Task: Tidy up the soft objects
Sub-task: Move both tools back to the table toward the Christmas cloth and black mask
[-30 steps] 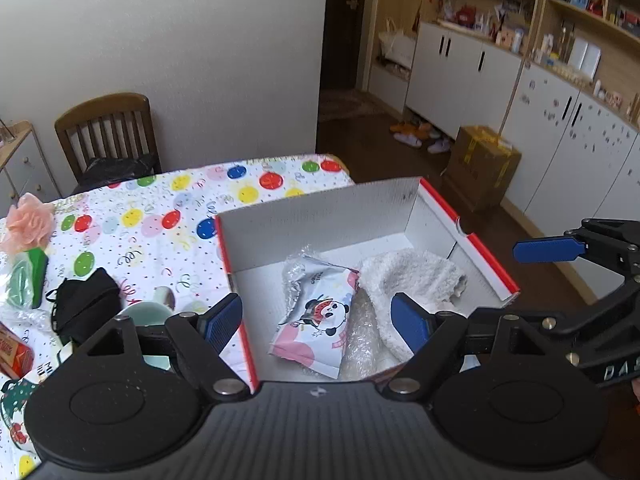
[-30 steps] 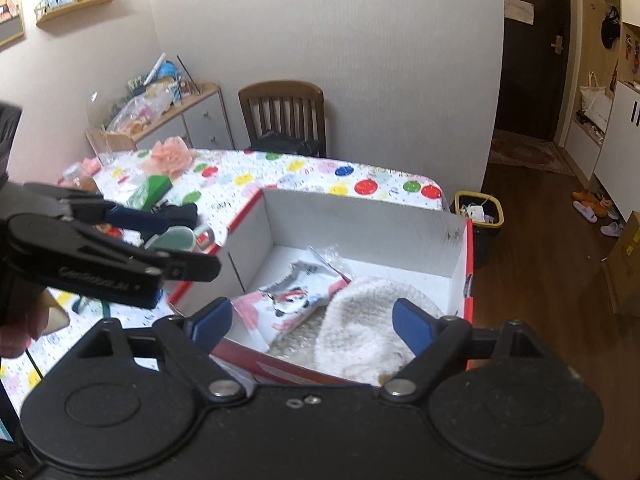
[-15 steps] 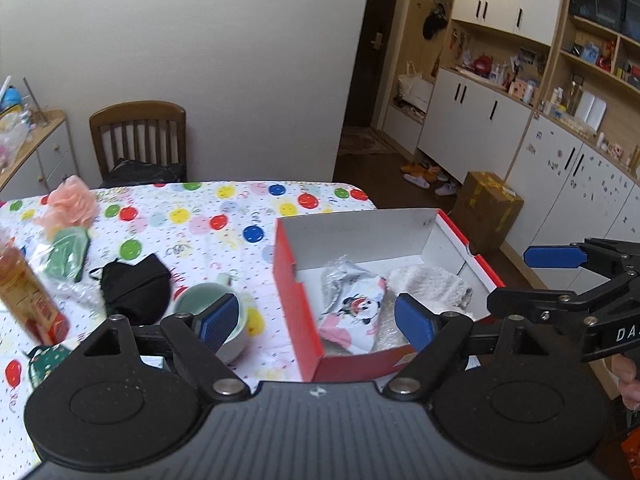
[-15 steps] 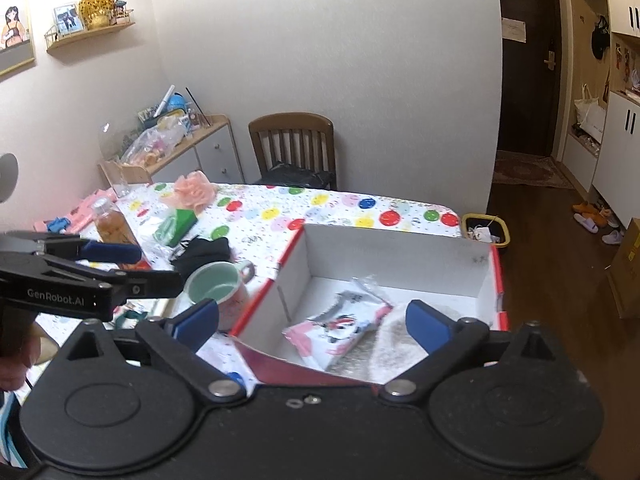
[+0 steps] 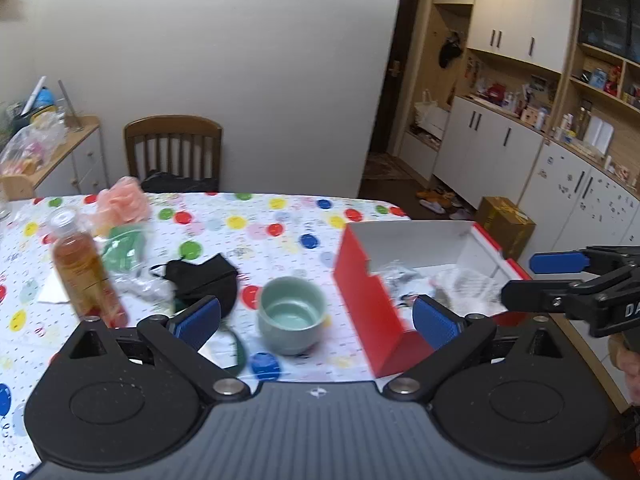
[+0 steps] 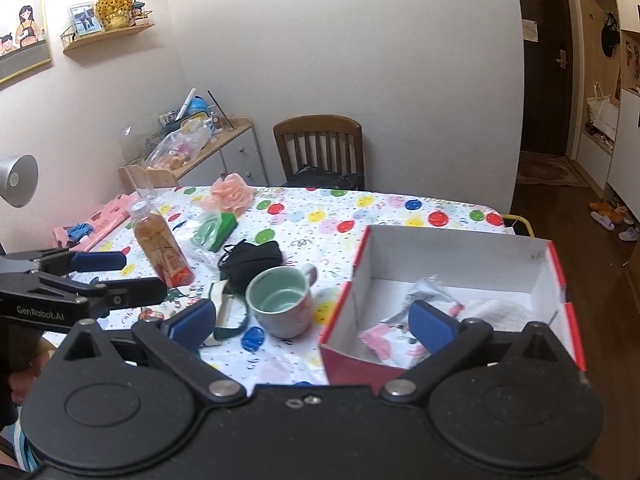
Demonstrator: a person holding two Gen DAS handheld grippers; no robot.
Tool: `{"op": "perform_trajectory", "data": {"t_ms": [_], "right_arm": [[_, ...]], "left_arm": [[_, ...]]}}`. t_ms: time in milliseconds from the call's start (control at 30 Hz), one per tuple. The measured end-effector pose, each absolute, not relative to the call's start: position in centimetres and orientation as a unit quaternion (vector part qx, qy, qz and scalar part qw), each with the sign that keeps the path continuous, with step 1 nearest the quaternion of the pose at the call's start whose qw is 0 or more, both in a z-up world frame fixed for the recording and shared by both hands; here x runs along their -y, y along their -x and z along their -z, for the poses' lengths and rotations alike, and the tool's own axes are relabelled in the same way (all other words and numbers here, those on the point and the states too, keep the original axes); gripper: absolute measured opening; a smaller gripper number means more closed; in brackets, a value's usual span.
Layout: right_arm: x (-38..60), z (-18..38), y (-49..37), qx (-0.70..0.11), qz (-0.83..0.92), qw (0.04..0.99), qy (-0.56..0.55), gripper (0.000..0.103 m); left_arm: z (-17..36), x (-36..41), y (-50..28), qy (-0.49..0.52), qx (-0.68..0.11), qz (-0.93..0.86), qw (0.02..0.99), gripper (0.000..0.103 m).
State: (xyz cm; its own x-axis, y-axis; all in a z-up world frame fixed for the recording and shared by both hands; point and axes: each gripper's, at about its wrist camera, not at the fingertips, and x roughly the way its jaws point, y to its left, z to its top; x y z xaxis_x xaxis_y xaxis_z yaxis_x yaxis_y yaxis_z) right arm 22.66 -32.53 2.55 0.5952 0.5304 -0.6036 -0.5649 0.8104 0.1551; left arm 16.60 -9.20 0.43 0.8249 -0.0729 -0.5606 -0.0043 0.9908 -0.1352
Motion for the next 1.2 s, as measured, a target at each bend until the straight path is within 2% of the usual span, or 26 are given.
{"op": "perform_trajectory", "data": {"t_ms": [433, 800, 967, 1200], "right_arm": [[25.0, -0.8, -22.0, -0.351, -0.322, 0.879, 0.035, 0.103], [17.0, 1.4, -26.4, -0.36, -0.308, 0.877, 0.075, 0.102], [13.8, 3.3, -29.4, -0.379, -0.297, 0.871, 0.098, 0.096], [9.0, 5.7, -32.5, -0.391, -0.3, 0.856, 0.155, 0.094]], "left_arm": [[3.8, 0.8, -15.3, 0.078, -0.312, -0.006, 0.947, 0.103], [8.3, -4.1, -16.2, 0.048, -0.313, -0.033, 0.948, 0.103], [10.9, -5.9, -17.3, 0.041, -0.334, -0.028, 0.941, 0.103], [13.7, -8.5, -18.9, 0.062, -0.36, -0.034, 0.93, 0.103]]}}
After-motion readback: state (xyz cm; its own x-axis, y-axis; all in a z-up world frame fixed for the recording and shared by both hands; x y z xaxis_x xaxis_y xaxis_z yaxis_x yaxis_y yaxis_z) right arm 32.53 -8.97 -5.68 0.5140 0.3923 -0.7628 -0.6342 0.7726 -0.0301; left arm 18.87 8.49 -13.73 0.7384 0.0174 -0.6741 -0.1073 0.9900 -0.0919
